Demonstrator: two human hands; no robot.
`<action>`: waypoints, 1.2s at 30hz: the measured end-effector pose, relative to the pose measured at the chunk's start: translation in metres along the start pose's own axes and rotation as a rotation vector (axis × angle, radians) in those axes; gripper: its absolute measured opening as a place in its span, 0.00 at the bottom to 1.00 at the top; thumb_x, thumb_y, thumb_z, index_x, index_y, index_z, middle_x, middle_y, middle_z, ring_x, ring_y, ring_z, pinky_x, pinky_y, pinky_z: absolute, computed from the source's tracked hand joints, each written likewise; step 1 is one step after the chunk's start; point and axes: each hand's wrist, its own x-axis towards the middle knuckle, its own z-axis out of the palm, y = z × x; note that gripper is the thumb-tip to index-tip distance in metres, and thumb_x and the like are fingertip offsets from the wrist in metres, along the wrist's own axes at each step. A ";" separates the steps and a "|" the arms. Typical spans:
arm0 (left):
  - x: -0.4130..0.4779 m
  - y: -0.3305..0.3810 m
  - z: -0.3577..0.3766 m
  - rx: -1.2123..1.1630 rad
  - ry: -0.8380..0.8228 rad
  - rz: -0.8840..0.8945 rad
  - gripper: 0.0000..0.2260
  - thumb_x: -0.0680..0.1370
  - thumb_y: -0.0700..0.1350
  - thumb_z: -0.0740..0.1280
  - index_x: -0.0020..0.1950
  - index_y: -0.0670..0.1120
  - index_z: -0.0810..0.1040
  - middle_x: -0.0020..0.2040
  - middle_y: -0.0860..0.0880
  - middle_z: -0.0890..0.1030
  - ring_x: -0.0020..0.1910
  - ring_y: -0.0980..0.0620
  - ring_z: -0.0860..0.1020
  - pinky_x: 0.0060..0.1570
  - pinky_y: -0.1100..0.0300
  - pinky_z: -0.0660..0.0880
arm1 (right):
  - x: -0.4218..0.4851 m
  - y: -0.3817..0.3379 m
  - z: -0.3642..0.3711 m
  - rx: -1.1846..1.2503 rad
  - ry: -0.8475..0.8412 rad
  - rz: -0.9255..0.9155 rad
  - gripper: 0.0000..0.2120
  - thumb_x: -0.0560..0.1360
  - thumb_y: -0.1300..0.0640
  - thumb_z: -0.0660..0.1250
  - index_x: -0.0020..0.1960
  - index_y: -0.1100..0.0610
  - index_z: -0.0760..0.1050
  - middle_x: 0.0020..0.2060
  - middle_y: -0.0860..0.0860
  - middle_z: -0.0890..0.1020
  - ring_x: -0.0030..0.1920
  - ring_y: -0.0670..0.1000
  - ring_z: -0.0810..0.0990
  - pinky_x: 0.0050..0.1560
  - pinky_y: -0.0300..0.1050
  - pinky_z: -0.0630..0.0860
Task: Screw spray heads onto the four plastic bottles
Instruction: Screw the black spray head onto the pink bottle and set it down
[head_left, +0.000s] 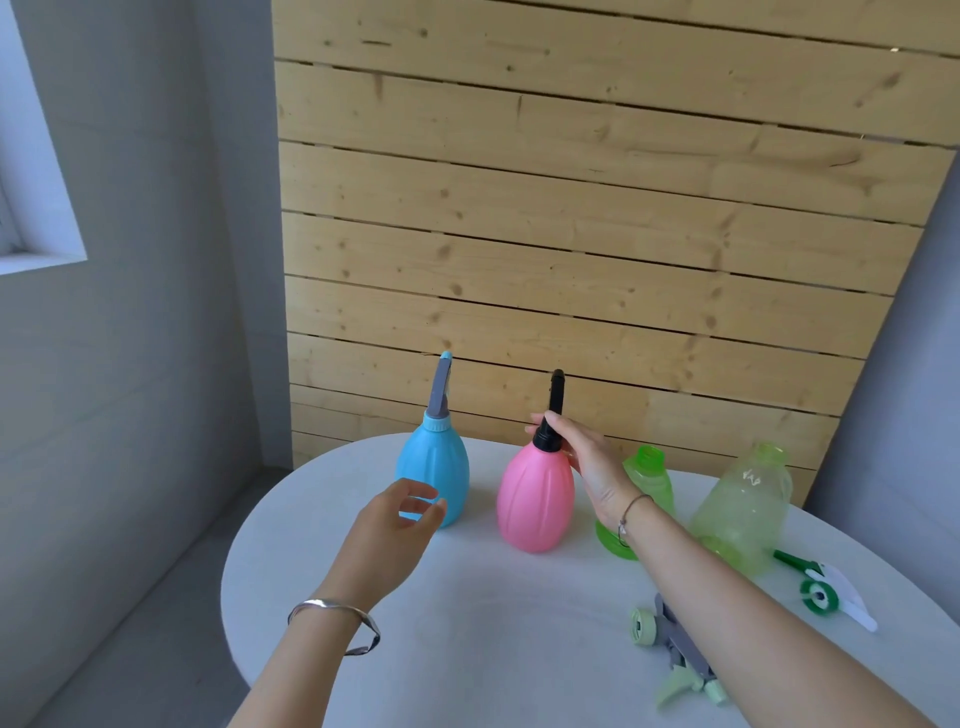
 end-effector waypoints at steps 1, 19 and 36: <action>0.000 0.001 0.000 -0.002 -0.003 0.002 0.06 0.78 0.51 0.63 0.54 0.53 0.73 0.49 0.55 0.77 0.41 0.62 0.77 0.32 0.70 0.71 | 0.000 0.001 0.000 0.001 -0.004 0.007 0.12 0.77 0.50 0.62 0.51 0.55 0.81 0.54 0.55 0.84 0.54 0.52 0.79 0.58 0.44 0.72; -0.007 0.008 0.010 0.024 -0.064 0.039 0.07 0.78 0.51 0.63 0.55 0.52 0.74 0.48 0.55 0.77 0.41 0.61 0.77 0.34 0.69 0.73 | 0.004 0.004 -0.002 0.041 -0.043 0.027 0.16 0.77 0.47 0.61 0.57 0.55 0.79 0.57 0.52 0.83 0.58 0.50 0.79 0.57 0.41 0.71; -0.009 0.015 0.020 0.028 -0.106 0.088 0.05 0.78 0.50 0.63 0.53 0.53 0.73 0.46 0.57 0.76 0.40 0.62 0.77 0.32 0.72 0.70 | 0.006 0.003 -0.011 0.002 -0.040 0.028 0.13 0.76 0.45 0.62 0.49 0.51 0.81 0.57 0.50 0.82 0.64 0.52 0.76 0.71 0.49 0.65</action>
